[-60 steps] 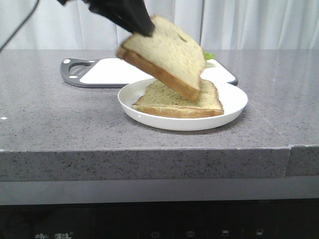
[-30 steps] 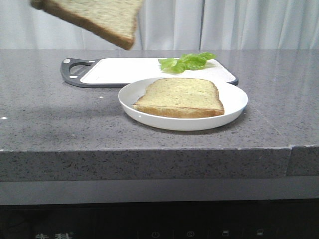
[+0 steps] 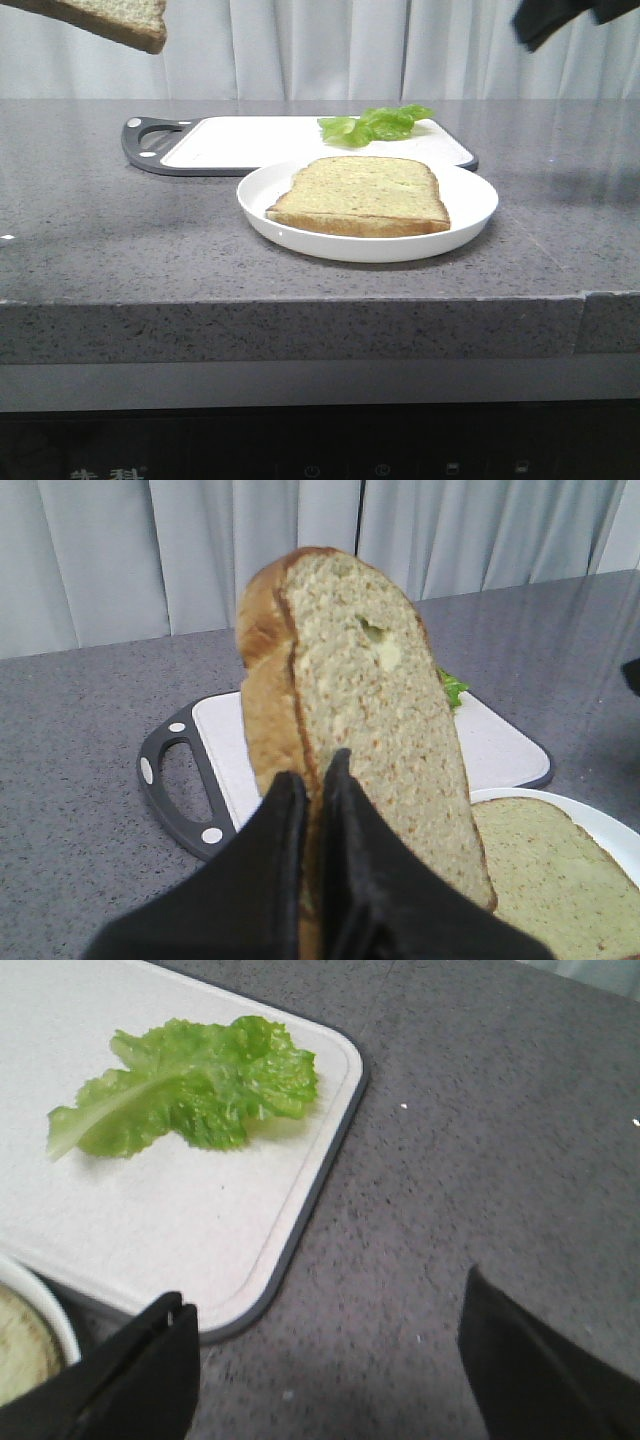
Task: Left arm grabs bread, right arm adds lettuce
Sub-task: 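Lower the right gripper onto the lettuce leaf and close it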
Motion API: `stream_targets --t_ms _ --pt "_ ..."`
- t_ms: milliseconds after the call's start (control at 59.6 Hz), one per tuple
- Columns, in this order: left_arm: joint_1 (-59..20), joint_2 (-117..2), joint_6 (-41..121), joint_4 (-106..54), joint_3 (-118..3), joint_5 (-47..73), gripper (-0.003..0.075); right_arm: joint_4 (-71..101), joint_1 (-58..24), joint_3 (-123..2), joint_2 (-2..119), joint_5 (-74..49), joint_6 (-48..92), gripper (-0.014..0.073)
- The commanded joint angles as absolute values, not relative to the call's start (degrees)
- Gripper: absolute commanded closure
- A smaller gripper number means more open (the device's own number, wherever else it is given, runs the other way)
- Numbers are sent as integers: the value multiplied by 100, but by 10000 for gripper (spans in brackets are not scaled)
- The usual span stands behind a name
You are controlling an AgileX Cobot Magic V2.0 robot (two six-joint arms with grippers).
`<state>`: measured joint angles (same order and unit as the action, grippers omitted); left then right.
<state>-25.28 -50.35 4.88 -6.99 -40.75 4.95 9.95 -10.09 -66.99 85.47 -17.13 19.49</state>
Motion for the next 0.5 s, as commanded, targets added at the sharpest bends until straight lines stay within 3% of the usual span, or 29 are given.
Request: stream_targets --t_ms 0,486 --pt "-2515 -4954 436 -710 -4240 -101 741 984 -1129 -7572 9029 -1513 2227 41" --pt "-2515 -4954 436 -689 -4240 -230 741 984 -1467 -10823 11527 -3016 2898 41"
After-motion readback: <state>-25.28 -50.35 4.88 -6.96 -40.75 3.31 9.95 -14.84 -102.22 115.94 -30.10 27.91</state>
